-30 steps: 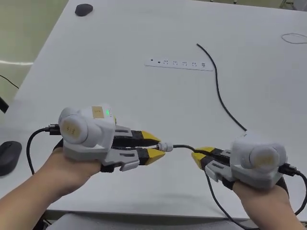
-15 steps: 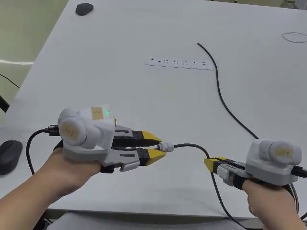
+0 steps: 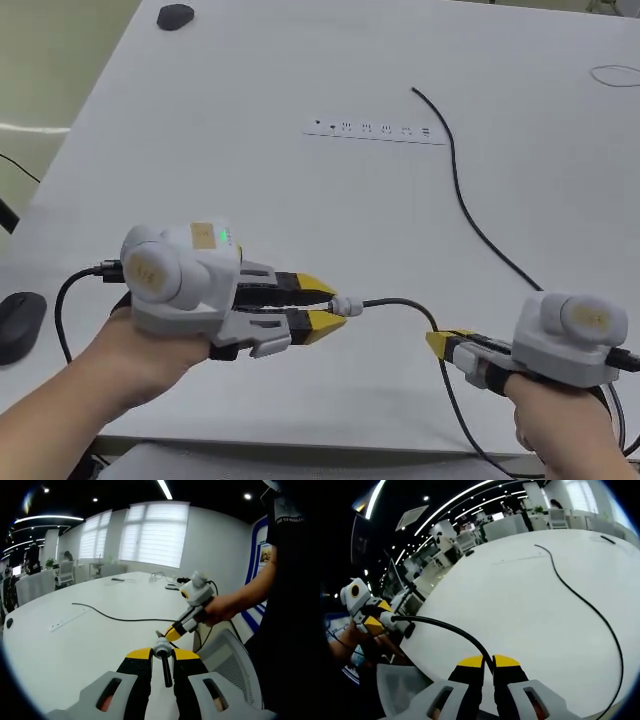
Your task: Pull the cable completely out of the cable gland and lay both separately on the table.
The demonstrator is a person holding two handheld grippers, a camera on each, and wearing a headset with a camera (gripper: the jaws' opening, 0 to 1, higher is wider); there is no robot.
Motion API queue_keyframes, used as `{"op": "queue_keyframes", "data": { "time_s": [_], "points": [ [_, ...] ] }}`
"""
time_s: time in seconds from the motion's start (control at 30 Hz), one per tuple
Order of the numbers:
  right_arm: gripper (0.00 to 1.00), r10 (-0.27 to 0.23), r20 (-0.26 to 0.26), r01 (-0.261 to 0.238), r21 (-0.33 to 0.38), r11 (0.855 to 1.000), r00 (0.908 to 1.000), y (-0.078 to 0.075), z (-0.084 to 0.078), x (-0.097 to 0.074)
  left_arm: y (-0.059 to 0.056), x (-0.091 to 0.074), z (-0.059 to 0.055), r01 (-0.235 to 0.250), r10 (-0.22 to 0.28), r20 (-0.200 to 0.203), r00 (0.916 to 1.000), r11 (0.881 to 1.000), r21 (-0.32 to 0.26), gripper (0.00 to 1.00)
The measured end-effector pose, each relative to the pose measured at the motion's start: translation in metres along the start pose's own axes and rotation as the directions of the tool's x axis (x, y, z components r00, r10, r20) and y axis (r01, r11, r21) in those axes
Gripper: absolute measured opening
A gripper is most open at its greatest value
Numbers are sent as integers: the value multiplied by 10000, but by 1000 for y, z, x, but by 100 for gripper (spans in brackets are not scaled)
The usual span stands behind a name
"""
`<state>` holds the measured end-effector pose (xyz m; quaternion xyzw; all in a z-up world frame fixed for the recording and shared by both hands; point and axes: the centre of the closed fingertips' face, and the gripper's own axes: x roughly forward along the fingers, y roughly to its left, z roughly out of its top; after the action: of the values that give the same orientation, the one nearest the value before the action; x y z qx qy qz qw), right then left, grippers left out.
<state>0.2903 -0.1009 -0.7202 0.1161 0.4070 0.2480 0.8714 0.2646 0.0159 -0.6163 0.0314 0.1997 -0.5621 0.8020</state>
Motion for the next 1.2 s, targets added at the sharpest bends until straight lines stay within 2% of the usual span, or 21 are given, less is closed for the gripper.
{"op": "queue_keyframes", "data": {
  "time_s": [0.3,0.37,0.53,0.67,0.77,0.83,0.9,1.0,1.03,1.07,1.1,1.17,1.2],
  "points": [
    [2,-34,-68,29,-733,9973,10000,1,0,3,4,-1,1,-91,92,47,9999,9999,-70,15],
    [2,-121,-91,108,-1283,9917,9999,1,0,3,4,-1,1,-106,106,36,9999,9999,-77,15],
    [3,-147,-167,115,-1732,9848,9998,3,-2,3,4,-3,1,-123,124,80,9999,9999,-79,15],
    [8,-14,-69,0,-2049,9788,10000,8,3,1,4,-4,1,-95,95,58,9999,9999,-107,15],
    [14,358,16,-342,-2531,9668,9994,19,7,-1,2,-4,0,-70,70,42,10000,9999,-124,15],
    [18,691,104,-619,-3262,9433,9976,31,11,-2,1,-5,-1,-60,60,4,10000,9999,-109,15],
    [21,807,179,-659,-4190,9056,9966,43,16,-4,0,-5,-2,-36,35,-20,10000,9999,-129,15],
    [23,1081,218,-774,-5610,8242,9939,66,23,-7,-1,-5,-5,-19,17,-112,9999,9999,-153,15],
    [23,1170,183,-805,-6197,7807,9930,75,25,-7,-1,-5,-5,-18,16,-116,9999,9999,-164,15],
    [23,1227,117,-852,-6537,7519,9924,81,25,-7,-1,-5,-5,-15,13,-114,9999,9998,-178,15],
    [22,1385,134,-909,-6914,7168,9903,91,26,-6,-1,-5,-6,-12,10,-113,9999,9998,-198,15],
    [22,1618,72,-1057,-7284,6770,9868,104,26,-4,-1,-5,-6,-10,8,-121,9999,9998,-202,15],
    [21,1679,-10,-1119,-7495,6525,9858,109,25,-1,-1,-5,-6,-2,-1,-120,9999,9998,-201,15]
  ]
}}
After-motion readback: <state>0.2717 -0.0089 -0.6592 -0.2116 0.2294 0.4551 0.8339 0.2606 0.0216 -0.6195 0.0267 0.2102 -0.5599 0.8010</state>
